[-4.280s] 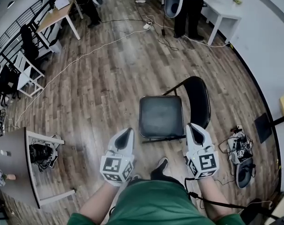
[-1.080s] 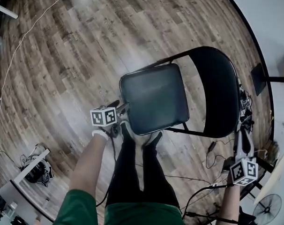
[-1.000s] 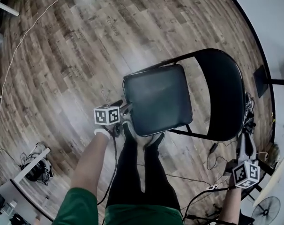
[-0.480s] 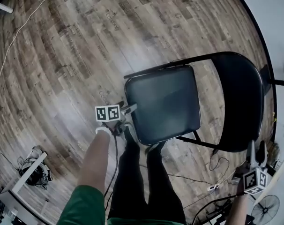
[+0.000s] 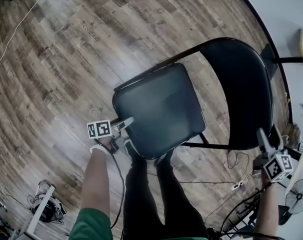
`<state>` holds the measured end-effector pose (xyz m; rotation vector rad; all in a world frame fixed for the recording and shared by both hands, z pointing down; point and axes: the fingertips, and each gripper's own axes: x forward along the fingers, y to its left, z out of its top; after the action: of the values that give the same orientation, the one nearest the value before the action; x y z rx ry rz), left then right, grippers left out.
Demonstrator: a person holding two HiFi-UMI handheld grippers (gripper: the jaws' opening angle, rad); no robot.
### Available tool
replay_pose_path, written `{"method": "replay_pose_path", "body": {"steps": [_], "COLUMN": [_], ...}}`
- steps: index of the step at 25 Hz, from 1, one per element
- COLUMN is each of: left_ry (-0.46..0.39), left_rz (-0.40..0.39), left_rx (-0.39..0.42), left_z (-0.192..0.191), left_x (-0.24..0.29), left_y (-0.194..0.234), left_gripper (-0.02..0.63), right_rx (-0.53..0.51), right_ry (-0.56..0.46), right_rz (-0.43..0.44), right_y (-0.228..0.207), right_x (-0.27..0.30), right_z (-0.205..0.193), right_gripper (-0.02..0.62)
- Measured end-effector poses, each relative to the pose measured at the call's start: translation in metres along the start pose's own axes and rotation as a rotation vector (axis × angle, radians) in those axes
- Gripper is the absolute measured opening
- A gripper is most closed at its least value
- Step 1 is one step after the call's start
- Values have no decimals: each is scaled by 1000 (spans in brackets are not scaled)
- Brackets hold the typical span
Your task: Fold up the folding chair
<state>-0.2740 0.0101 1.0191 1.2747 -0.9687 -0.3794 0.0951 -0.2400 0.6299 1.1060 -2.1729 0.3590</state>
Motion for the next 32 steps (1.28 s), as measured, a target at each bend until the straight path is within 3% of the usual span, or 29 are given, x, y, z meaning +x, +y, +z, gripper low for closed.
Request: {"method": "replay_pose_path", "body": {"steps": [3,8,10,12,19,26,29,32], "left_ry": [15,-25,-41,-56,-143,-179,-166,-212], "left_rz": [-9,-4,13,29,41,-45,-11,-35], "left_rx": [4,-29,-38,-46,-106,-124,-134,-166], "left_z": [-4,-1,-2,-2,-3,0,-7,-13], "left_x": [6,8,8,10,6,8,3,3], "left_y": [-1,-2,-1,-2,-5,-57,-74,-105], "left_gripper": [426,423,422,420,422,422,422,422], "right_rx": [15,89,71,45,79,83,69,47], "right_ry": [-12,0,13,15,12,-15,-6,-11], "right_rz": [-17,39,60,76,132,140,130,133], "right_y": [-14,-10,-5,-5,-8,-13,-15,-21], "right_x": [2,13,14,13,8,-8,-13,-23], "right_z": [-3,-15,-20,-22,-21,2,10,20], "right_gripper": [354,353,331,259,224,213,213,213]}}
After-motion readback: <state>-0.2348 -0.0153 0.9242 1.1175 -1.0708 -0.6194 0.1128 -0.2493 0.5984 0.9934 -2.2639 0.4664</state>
